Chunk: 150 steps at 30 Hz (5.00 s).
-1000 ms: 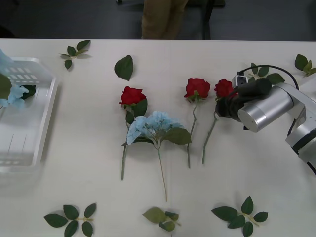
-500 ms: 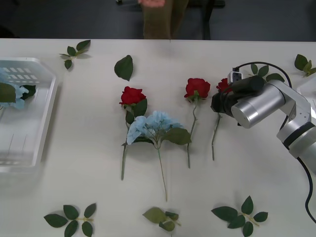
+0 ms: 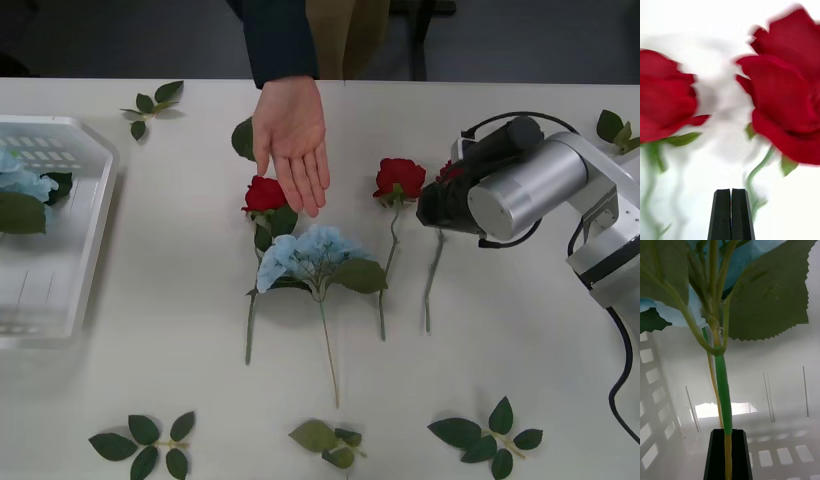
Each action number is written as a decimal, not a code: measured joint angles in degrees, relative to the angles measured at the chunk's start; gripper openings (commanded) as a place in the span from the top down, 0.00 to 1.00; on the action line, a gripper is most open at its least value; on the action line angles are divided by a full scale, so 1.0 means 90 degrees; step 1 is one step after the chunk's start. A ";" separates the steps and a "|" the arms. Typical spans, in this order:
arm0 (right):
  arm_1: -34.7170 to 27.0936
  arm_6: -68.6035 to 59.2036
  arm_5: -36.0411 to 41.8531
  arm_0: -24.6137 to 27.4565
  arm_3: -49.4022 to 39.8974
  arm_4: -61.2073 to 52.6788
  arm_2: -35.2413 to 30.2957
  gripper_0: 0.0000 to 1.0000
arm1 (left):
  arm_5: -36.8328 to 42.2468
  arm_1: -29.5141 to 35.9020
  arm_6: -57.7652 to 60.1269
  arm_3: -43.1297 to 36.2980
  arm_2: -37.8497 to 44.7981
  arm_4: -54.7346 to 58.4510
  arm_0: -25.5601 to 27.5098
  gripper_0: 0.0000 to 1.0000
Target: Place the red flowers into the right box and the blue flowers into the left box. If a person shows an open palm, hand one flower to the person first, then continue sorting.
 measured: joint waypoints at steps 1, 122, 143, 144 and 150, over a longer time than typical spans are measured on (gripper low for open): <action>0.0000 0.0000 0.0070 0.0000 -0.0090 -0.0005 -0.0050 1.00 | -0.0046 -0.0030 0.0000 0.0003 0.0000 -0.0021 0.0002 1.00; 0.0053 0.1831 -0.0783 0.0942 -0.4982 -0.0636 -0.2073 1.00 | -0.0276 -0.0189 -0.0001 0.0089 0.0037 -0.0094 0.0018 0.00; 0.0553 0.1833 -0.2140 0.1131 -0.5342 0.1470 -0.1505 1.00 | -0.0275 -0.0189 -0.0001 0.0094 0.0079 -0.0094 0.0019 0.00; 0.0553 0.1833 -0.2140 0.1131 -0.5329 0.1472 -0.1500 1.00 | -0.0275 -0.0189 -0.0001 0.0094 0.0079 -0.0094 0.0019 0.00; 0.0553 0.1833 -0.2141 0.1131 -0.5265 0.1474 -0.1497 0.93 | -0.0275 -0.0189 -0.0001 0.0098 0.0079 -0.0094 0.0019 0.00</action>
